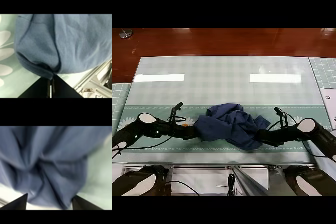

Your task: Fold the shirts.

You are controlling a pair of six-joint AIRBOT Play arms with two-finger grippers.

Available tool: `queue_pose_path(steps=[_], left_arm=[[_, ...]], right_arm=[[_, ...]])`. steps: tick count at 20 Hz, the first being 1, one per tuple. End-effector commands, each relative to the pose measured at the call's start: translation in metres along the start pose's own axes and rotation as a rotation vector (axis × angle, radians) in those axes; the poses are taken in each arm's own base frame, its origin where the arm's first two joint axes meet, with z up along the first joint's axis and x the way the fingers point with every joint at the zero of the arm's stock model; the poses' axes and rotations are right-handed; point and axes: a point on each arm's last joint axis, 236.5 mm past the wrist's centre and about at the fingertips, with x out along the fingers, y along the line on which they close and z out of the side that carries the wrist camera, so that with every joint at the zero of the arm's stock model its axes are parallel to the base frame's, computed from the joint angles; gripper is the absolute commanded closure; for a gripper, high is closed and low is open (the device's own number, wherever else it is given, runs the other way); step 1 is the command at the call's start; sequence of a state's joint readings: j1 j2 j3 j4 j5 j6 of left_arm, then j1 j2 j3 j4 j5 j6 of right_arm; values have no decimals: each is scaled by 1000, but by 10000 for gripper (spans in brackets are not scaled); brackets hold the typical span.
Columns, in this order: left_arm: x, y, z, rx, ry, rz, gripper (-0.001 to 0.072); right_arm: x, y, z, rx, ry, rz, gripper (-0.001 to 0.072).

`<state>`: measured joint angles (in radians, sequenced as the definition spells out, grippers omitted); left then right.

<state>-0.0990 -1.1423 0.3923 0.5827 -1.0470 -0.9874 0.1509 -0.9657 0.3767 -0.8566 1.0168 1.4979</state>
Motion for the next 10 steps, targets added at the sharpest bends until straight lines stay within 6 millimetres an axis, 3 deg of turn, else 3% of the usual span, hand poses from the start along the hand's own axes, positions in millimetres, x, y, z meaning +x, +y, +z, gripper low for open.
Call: queue_pose_path(steps=[1, 2, 3, 4, 5, 6, 8, 10], left_arm=[[0, -1, 2, -4, -7, -3, 688], [0, 0, 3, -4, -10, -1, 688], [0, 0, 3, -4, -11, -1, 688], [0, 0, 3, -5, -12, -1, 688], [0, -1, 4, -7, -15, -4, 688], [-1, -4, 7, -5, -25, -14, 688], [-14, -23, 30, 59, -63, -33, 688], [-50, -73, 78, 182, -180, -92, 688]], right_arm=[[10, 3, 18, 33, -12, 12, 93], [13, 6, 20, 34, -2, 27, 108], [15, 12, 23, 28, 4, 48, 176], [15, 18, 27, 11, 2, 69, 339], [13, 27, 32, -34, -3, 94, 601], [6, 37, 38, -87, -12, 113, 687], [-21, 66, 63, -202, -52, 121, 687], [-79, 109, 111, -354, -183, 82, 688]])
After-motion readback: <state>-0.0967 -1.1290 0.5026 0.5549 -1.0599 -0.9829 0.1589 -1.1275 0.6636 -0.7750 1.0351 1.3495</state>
